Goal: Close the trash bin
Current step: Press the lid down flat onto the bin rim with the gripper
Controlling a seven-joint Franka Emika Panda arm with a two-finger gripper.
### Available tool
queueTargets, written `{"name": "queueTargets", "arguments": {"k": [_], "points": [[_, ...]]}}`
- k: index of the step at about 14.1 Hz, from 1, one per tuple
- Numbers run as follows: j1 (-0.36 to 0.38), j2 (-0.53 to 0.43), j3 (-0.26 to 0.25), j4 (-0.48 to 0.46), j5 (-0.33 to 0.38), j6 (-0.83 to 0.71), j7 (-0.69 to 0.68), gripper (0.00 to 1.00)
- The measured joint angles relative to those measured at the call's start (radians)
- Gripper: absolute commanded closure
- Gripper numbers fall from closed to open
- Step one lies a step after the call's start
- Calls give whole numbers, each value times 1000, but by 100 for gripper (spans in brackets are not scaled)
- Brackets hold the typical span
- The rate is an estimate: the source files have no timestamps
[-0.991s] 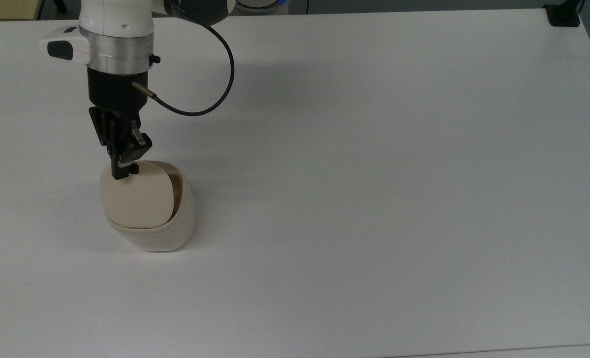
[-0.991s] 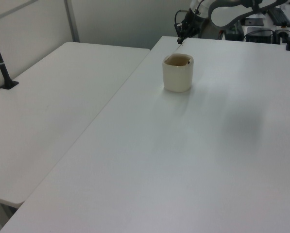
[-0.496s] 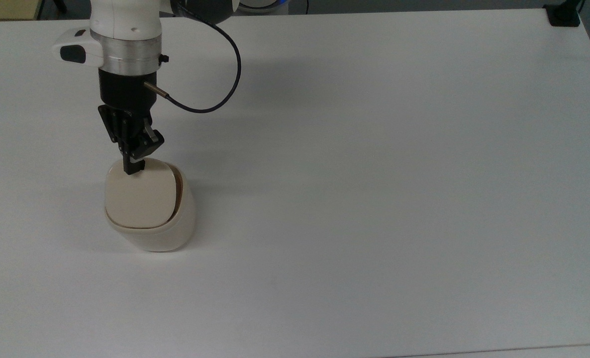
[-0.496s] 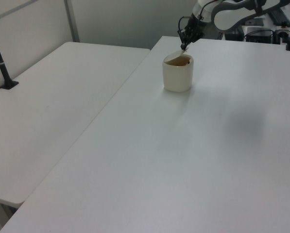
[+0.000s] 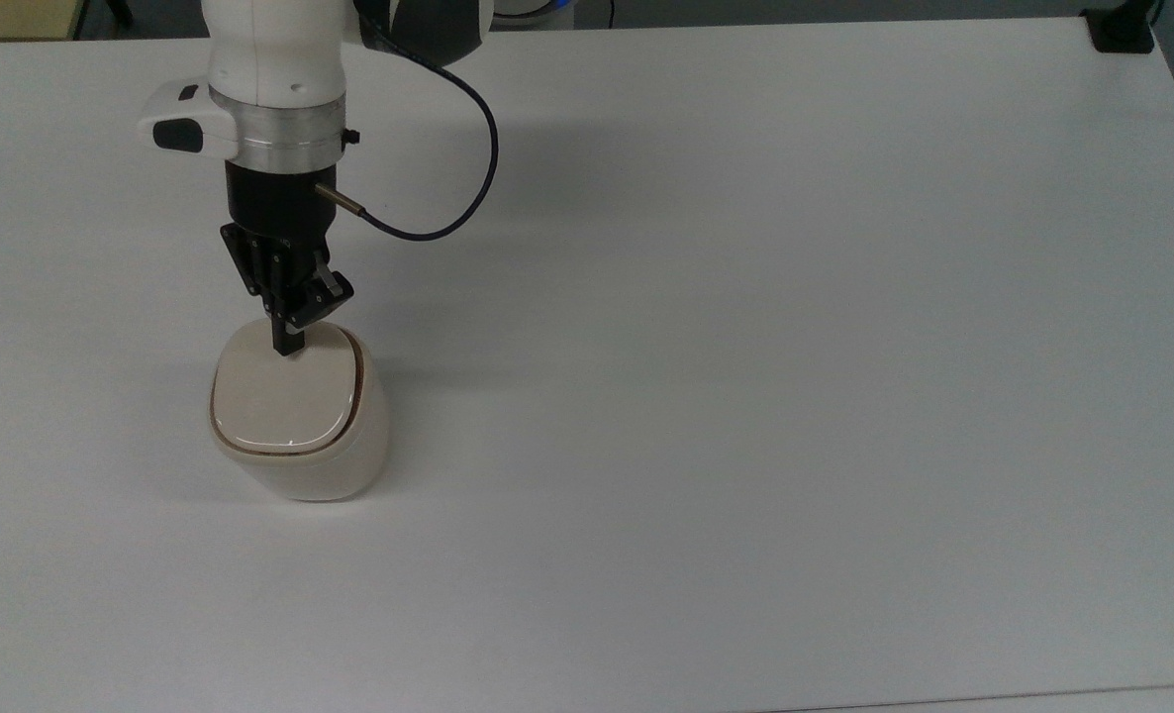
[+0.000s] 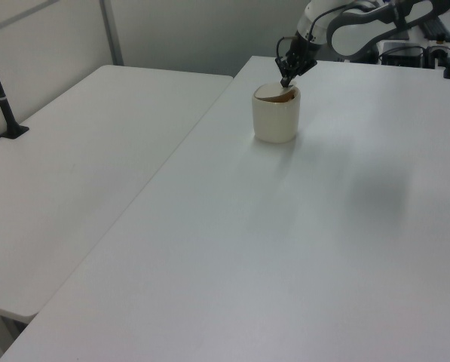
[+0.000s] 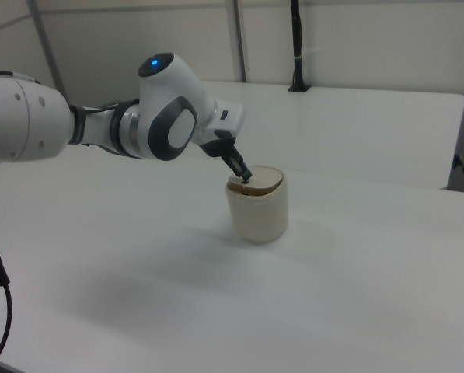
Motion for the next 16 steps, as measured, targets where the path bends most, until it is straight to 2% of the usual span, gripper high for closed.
{"name": "queueTargets", "arguments": {"k": [7,11,16], "points": [[1,25,3,-1,-31,0,-2,100],[2,29,10,-1,-87,0,-2,100],[1,15,11,1,-91,-21,-2,100]]}}
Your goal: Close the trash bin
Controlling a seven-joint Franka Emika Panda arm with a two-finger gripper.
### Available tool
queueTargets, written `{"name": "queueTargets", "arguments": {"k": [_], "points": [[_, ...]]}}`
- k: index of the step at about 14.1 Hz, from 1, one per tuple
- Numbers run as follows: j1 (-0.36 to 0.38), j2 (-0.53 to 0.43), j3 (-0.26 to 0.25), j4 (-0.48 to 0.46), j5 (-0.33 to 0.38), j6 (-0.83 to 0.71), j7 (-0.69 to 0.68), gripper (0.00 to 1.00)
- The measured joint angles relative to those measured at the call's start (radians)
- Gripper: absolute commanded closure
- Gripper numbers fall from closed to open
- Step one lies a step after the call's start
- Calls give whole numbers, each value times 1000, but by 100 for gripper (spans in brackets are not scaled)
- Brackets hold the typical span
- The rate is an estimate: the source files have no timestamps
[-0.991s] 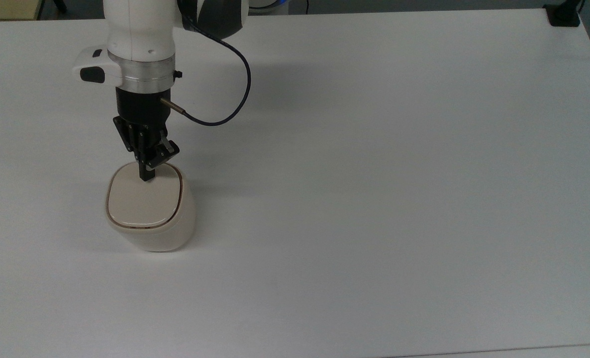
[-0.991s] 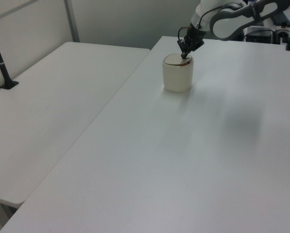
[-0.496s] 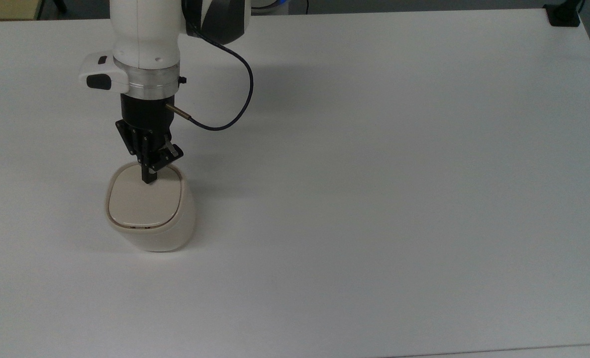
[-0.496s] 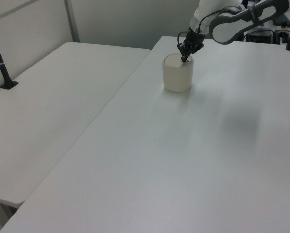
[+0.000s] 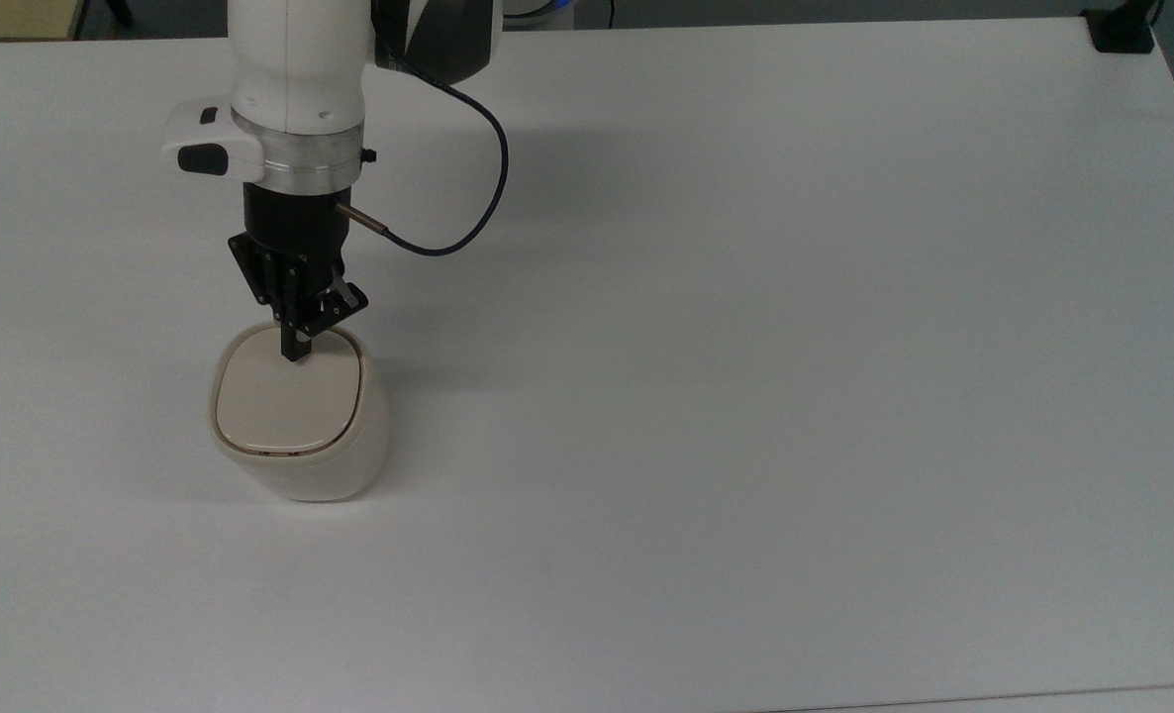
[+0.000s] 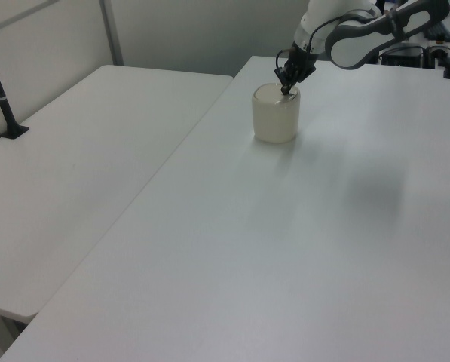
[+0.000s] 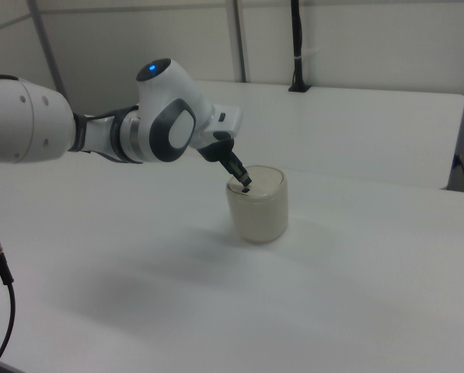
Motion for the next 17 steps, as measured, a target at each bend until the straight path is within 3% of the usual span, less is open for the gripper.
{"name": "queueTargets", "arguments": {"k": [2,3,7,10,13,17], "points": [[0,-34,6,6,0,-51,0,99],[1,-61,14,9,3,-89,0,91],[12,-198,61,13,29,-298,0,25],[66,-282,71,12,33,-456,1,0],[131,-339,73,14,57,-626,-13,0],[155,-358,74,15,95,-695,-206,0]]}}
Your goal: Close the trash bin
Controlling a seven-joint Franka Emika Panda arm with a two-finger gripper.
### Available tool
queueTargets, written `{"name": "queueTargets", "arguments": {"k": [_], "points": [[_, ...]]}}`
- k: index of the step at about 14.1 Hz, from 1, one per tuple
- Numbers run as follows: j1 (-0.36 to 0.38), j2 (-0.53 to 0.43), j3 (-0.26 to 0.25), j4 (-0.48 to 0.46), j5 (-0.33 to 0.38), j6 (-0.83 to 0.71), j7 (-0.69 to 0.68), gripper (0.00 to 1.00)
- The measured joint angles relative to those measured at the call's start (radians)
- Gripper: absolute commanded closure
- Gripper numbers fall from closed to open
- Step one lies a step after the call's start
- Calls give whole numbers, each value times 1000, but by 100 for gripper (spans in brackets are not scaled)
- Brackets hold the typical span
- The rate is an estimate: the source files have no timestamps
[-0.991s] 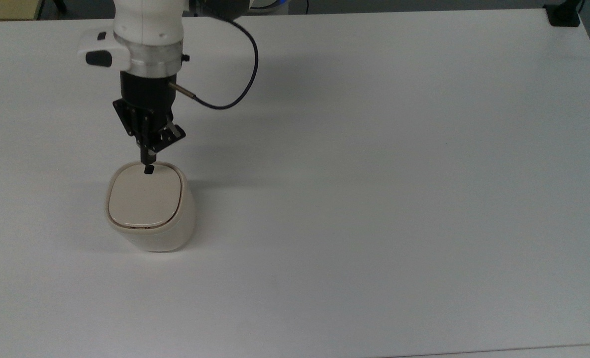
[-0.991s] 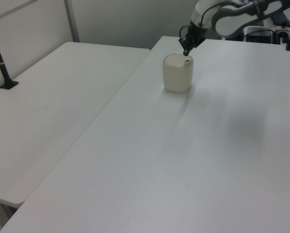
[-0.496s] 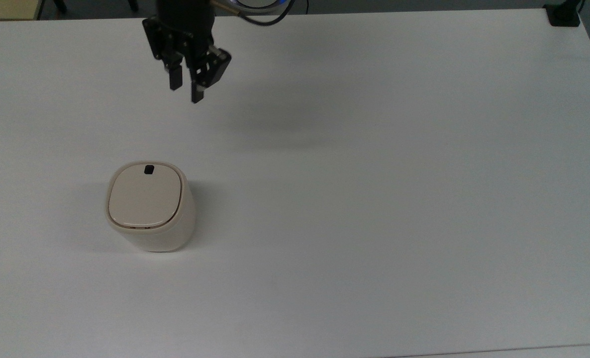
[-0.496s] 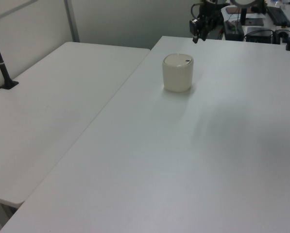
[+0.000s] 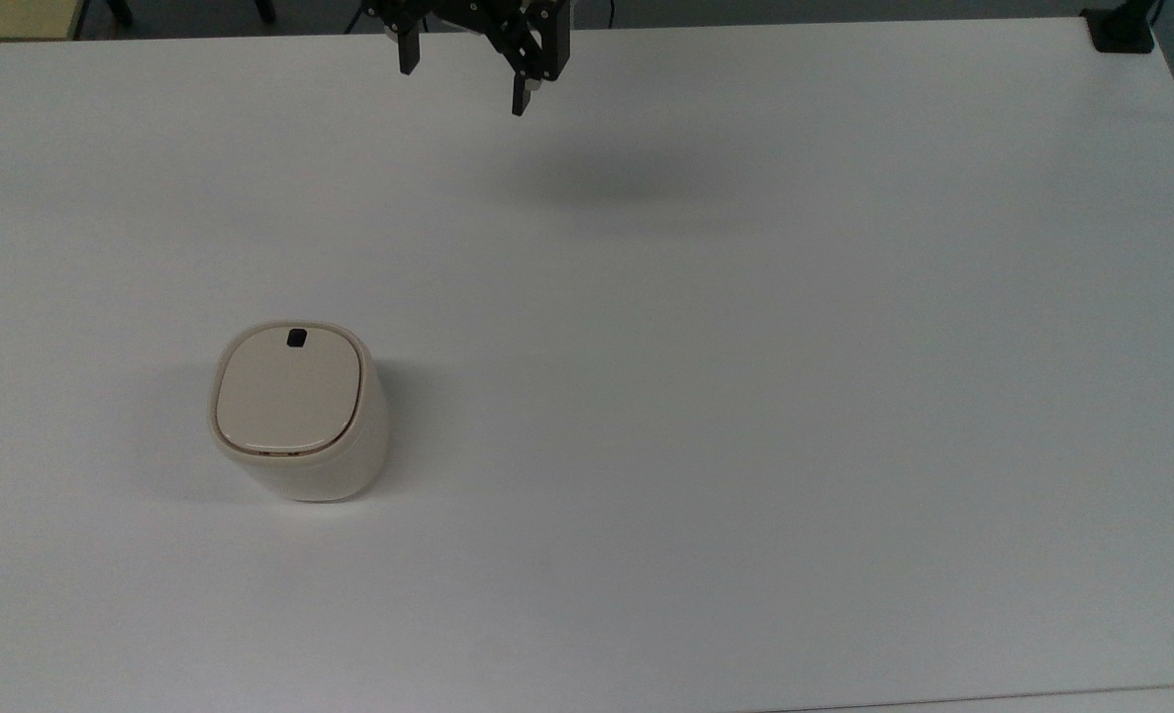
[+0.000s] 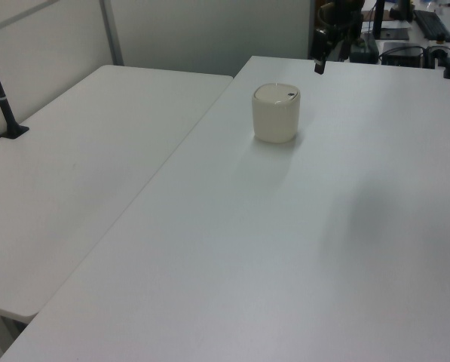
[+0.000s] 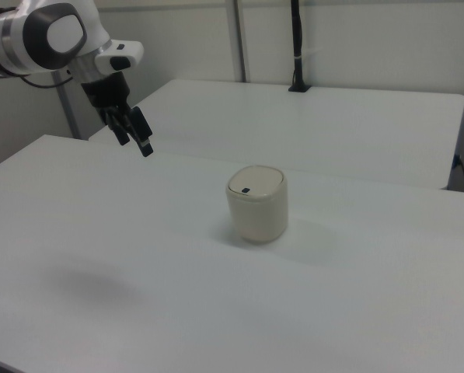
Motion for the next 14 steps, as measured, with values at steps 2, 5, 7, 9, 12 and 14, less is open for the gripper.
{"name": "queueTargets", "arguments": {"k": [2,5,7,9,12,14], "points": [[0,-1,-5,0,4,-3,-138,0],[-7,-1,-22,0,30,-3,-292,0],[-12,-1,-45,7,101,-3,-362,0],[-13,1,-76,30,151,-11,-387,0],[-13,10,-128,77,227,-67,-427,0],[-13,13,-141,91,244,-82,-462,0]]}}
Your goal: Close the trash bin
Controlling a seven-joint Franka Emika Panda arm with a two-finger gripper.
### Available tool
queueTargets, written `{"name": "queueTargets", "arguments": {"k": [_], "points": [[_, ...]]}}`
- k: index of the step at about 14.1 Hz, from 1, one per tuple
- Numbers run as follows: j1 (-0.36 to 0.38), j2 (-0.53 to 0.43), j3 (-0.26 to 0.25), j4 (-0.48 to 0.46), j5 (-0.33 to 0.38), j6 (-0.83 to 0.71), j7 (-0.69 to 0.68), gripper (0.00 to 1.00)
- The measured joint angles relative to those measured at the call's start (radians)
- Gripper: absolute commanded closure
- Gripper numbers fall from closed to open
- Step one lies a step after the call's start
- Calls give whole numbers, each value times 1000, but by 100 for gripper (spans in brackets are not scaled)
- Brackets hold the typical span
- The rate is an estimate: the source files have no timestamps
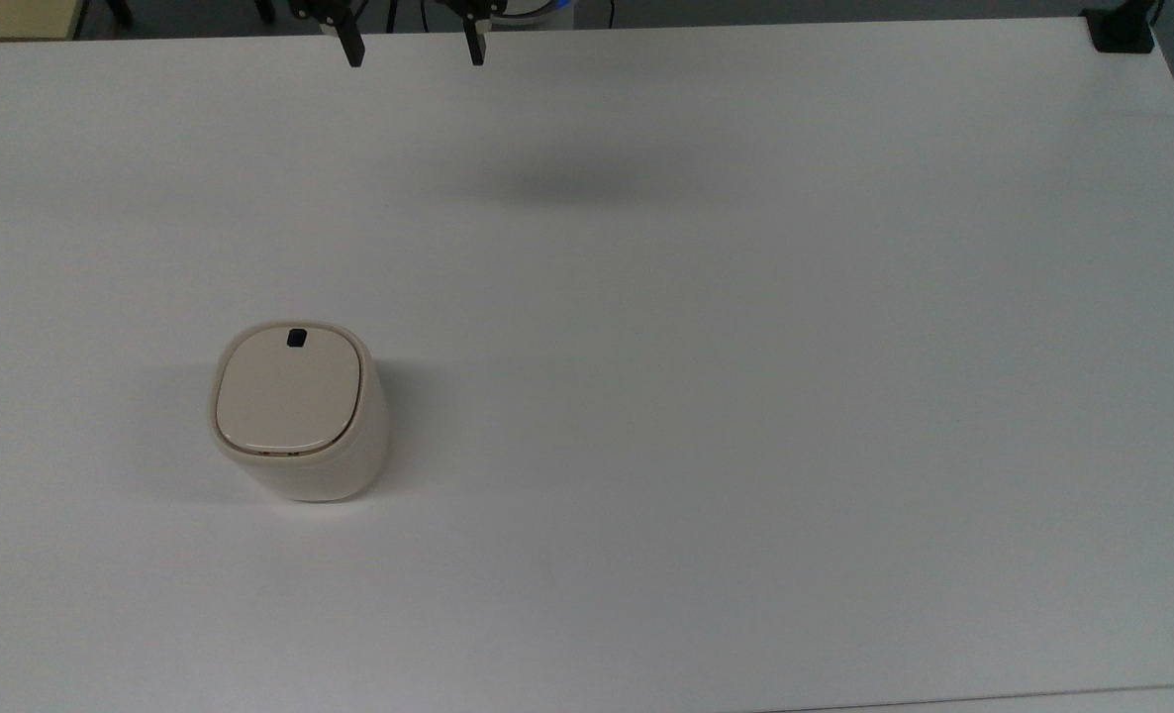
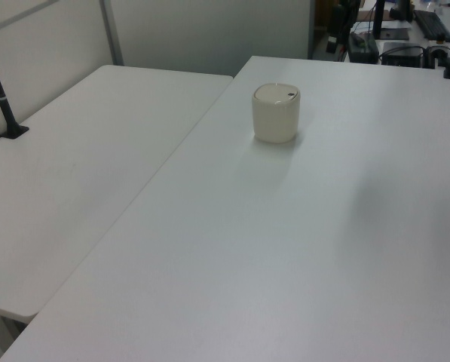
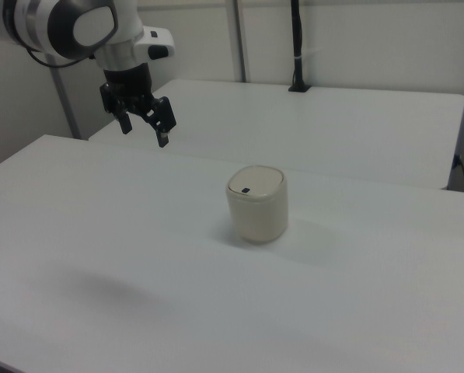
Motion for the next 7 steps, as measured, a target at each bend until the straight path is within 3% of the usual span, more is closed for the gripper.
{"name": "queueTargets", "arguments": {"k": [7], "points": [[34,7,2,3,-21,-8,12,0]]}}
